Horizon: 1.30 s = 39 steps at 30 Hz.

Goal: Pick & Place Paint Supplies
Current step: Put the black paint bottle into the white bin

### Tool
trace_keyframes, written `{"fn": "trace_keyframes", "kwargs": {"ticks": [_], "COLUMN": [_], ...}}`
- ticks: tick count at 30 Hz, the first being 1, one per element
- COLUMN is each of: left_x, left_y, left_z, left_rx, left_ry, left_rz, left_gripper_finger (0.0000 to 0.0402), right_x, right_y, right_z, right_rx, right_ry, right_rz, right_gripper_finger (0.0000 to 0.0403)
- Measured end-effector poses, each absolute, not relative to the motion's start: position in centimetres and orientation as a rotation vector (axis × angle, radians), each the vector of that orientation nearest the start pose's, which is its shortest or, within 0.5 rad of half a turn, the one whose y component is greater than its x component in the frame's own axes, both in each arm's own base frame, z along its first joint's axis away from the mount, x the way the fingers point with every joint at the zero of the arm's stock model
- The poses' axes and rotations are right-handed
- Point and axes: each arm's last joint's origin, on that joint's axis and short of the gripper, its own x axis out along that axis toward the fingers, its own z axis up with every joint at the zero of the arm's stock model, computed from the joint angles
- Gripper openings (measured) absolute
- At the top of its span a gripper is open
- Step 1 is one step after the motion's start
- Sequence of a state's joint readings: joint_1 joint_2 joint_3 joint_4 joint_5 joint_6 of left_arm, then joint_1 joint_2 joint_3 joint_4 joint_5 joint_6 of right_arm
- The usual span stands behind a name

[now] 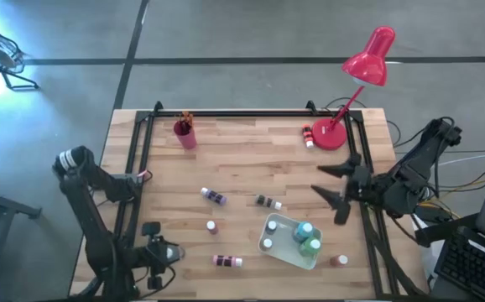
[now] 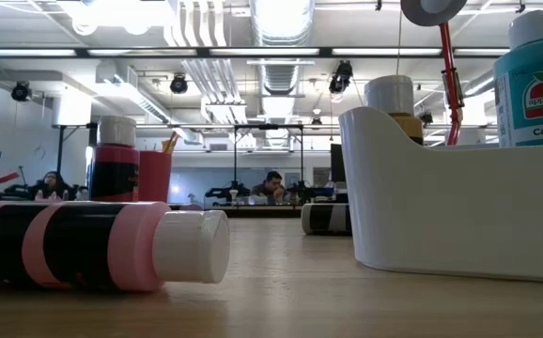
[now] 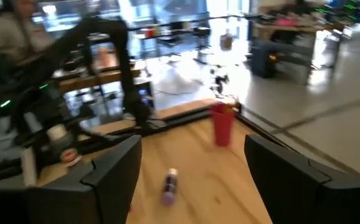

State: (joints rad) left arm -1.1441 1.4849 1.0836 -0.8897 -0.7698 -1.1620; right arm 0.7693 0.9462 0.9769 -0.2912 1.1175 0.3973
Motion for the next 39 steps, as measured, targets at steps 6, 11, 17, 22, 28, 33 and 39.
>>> {"fn": "trace_keyframes", "kwargs": {"ticks": [6, 11, 17, 22, 28, 33, 39], "left_x": [15.9, 19.0, 22.8, 25.0, 27.4, 29.1, 30.3], "left_y": [-21.1, -17.7, -12.9, -10.1, -10.4, -11.2, -11.7], "left_z": [28.4, 32.2, 34.9, 34.8, 34.1, 32.6, 32.6], "left_rx": [0.032, 0.03, -0.058, -0.051, 0.047, 0.115, 0.113], "left_ry": [0.675, 0.611, 0.494, 0.507, 0.486, 0.549, 0.544], "left_rz": [0.088, -0.025, -0.129, -0.106, -0.181, -0.213, -0.222], "left_gripper_finger": [0.018, 0.018, 0.018, 0.018, 0.018, 0.018, 0.018], "right_x": [17.7, 20.0, 23.3, 25.9, 28.9, 30.7, 31.7], "right_y": [13.0, 14.3, 16.1, 17.0, 16.2, 16.0, 16.5], "right_z": [36.5, 36.4, 36.7, 37.5, 38.1, 37.4, 37.0], "right_rx": [0.105, 0.06, -0.067, -0.106, -0.016, -0.008, -0.018], "right_ry": [0.095, 0.14, 0.172, 0.177, 0.213, 0.257, 0.27], "right_rz": [-0.196, -0.107, -0.114, -0.14, -0.218, -0.16, -0.147], "right_gripper_finger": [0.0268, 0.0261, 0.0254, 0.0252, 0.0271, 0.029, 0.0299]}}
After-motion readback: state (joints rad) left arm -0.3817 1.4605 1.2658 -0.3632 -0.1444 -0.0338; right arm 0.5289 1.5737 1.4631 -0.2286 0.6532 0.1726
